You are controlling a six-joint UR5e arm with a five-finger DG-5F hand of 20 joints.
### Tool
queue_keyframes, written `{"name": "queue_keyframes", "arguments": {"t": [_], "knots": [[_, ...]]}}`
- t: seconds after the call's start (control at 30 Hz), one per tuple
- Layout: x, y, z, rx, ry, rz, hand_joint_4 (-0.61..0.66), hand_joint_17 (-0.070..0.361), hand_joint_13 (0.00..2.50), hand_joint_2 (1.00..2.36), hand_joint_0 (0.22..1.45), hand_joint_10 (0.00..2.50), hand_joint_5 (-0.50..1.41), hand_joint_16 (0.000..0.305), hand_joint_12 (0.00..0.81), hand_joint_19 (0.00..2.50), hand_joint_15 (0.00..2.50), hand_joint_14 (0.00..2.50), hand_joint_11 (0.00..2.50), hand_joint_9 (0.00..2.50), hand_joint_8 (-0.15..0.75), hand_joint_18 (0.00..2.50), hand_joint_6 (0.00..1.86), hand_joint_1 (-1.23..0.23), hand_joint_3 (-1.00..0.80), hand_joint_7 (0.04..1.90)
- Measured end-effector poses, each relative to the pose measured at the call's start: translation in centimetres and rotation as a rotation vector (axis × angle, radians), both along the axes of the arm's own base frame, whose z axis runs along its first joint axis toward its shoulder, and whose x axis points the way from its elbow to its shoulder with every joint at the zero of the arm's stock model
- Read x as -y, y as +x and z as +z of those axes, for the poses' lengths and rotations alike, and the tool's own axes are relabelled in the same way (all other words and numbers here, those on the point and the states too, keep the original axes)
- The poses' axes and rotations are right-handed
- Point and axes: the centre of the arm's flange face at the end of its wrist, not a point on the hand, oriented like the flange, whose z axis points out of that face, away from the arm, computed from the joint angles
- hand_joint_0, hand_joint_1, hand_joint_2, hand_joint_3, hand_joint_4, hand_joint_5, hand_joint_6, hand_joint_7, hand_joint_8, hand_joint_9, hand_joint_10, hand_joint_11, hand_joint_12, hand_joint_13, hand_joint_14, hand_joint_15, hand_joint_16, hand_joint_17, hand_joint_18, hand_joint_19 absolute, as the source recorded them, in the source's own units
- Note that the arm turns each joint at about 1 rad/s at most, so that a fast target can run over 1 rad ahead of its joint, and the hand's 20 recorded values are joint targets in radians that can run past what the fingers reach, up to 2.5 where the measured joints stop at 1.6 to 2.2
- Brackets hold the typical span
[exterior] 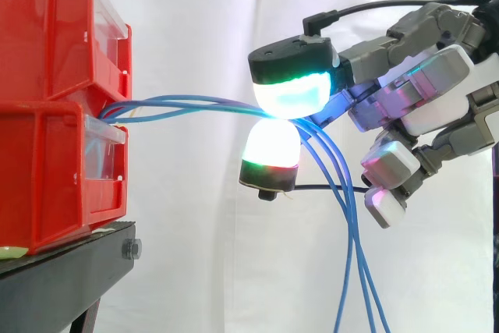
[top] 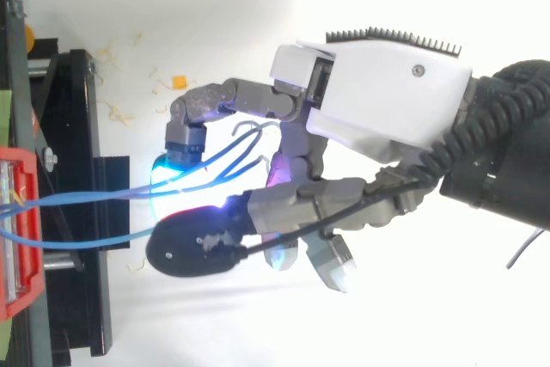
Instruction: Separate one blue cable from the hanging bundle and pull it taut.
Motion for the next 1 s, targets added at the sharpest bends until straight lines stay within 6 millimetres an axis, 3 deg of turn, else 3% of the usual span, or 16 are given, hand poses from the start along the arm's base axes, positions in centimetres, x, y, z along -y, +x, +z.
{"name": "queue_keyframes", "arguments": {"t": [0.03,0.07,0.2,0.23,0.27,0.37,0.4,0.53,0.6,0.7,0.87,0.9,1.0], "knots": [[0.00,0.00,-0.01,0.000,0.000,0.000,0.10,0.191,1.39,1.07,0.59,0.01,0.14,0.085,0.362,0.44,0.51,0.01,0.37,1.99,0.238,1.16,0.51,-0.99,-0.05,1.21],[0.00,-0.01,-0.01,-0.001,-0.001,0.000,0.18,0.211,1.38,1.05,0.54,0.01,0.13,0.094,0.378,0.43,0.51,0.01,0.34,1.96,0.241,1.20,0.51,-0.91,-0.11,1.22],[0.03,-0.02,-0.05,-0.002,-0.002,0.001,0.17,0.191,1.31,1.00,0.42,0.01,0.13,0.085,0.337,0.50,0.54,0.02,0.36,1.91,0.221,1.06,0.50,-0.69,-0.50,1.21],[0.04,-0.02,-0.04,-0.002,-0.003,0.001,0.16,0.193,1.31,1.00,0.41,0.01,0.13,0.086,0.337,0.49,0.53,0.02,0.34,1.92,0.211,1.07,0.50,-0.65,-0.50,1.20],[0.03,-0.02,-0.05,-0.003,-0.003,0.001,0.16,0.198,1.33,1.00,0.39,0.01,0.13,0.088,0.345,0.47,0.51,0.02,0.29,1.94,0.209,1.09,0.50,-0.51,-0.50,1.18],[0.04,-0.02,-0.05,-0.003,-0.003,0.001,0.11,0.161,1.33,1.00,0.47,0.01,0.14,0.071,0.304,0.53,0.52,0.02,0.32,1.99,0.135,0.96,0.50,-0.23,-0.50,1.16],[0.04,-0.02,-0.05,-0.003,-0.003,0.001,0.10,0.146,1.32,1.00,0.51,0.01,0.14,0.065,0.286,0.55,0.52,0.02,0.34,2.01,0.115,0.93,0.50,-0.20,-0.50,1.15],[0.03,-0.01,-0.05,-0.002,-0.003,0.001,0.10,0.116,1.37,1.00,0.61,0.02,0.14,0.052,0.264,0.60,0.53,0.02,0.41,2.09,0.064,0.93,0.50,-0.30,-0.50,1.16],[0.02,-0.01,-0.05,-0.002,-0.003,0.001,0.13,0.112,1.37,1.00,0.68,0.02,0.14,0.050,0.270,0.60,0.52,0.02,0.43,2.12,0.038,0.94,0.50,-0.45,-0.50,1.16],[0.04,0.00,-0.05,-0.001,-0.004,0.001,0.15,0.110,1.38,1.01,0.75,0.02,0.14,0.049,0.280,0.60,0.52,0.02,0.44,2.11,0.086,0.97,0.50,-0.62,-0.40,1.17],[0.14,0.01,-0.06,-0.001,-0.004,0.000,0.12,0.114,1.35,1.01,0.76,0.02,0.14,0.051,0.283,0.62,0.55,0.02,0.44,2.07,0.137,0.96,0.50,-0.67,-0.28,1.18],[0.16,0.00,-0.07,-0.001,-0.004,-0.001,0.09,0.118,1.33,1.02,0.75,0.02,0.14,0.052,0.289,0.62,0.56,0.02,0.44,2.03,0.177,0.95,0.50,-0.67,-0.21,1.18],[0.21,0.00,-0.07,-0.001,-0.004,-0.001,0.04,0.130,1.32,1.02,0.72,0.02,0.15,0.058,0.292,0.56,0.55,0.02,0.43,2.01,0.182,0.95,0.51,-0.74,-0.08,1.19]]}}
